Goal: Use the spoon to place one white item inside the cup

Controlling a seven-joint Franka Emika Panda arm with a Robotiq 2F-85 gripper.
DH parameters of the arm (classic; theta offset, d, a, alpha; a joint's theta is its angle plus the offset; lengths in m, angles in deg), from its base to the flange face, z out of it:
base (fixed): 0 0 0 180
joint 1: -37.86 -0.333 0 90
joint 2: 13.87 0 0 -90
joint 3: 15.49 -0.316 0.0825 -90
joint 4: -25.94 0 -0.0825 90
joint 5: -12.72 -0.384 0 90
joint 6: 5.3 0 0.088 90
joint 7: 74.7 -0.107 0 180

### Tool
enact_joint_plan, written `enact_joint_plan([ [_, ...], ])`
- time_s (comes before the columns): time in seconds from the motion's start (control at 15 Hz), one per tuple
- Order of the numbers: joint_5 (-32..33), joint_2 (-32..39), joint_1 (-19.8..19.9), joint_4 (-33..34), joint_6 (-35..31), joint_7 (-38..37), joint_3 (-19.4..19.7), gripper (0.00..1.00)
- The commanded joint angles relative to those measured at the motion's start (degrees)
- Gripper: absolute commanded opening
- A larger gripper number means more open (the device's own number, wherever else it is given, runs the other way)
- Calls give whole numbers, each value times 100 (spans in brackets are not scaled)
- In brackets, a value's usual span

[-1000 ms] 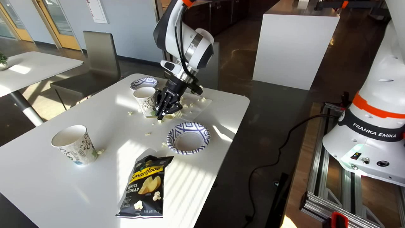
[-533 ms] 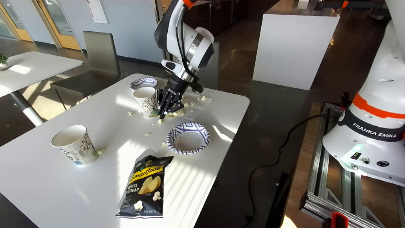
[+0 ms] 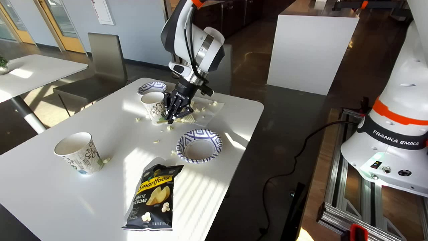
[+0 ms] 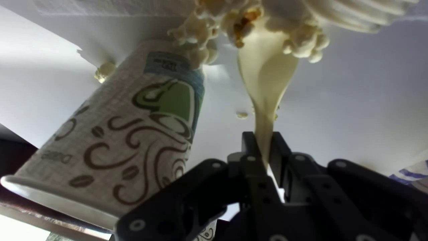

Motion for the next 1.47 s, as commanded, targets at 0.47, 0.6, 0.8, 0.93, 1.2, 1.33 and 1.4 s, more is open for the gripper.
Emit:
enact_joint_plan([
  [0.47,279,200,-207,162,-687,518,40,3],
  [0.6,344,203,-267,107,-737,326,72,3],
  [0.8,277,217,-245,103,-588,237,23,3],
  [0.93,175,211,-233,110,-563,181,-27,3],
  [1.2,101,189,-253,86,-553,-237,-78,3],
  [1.33,128,174,-273,61,-553,-499,-85,3],
  [1.4,146,166,-286,45,-561,-626,-77,3],
])
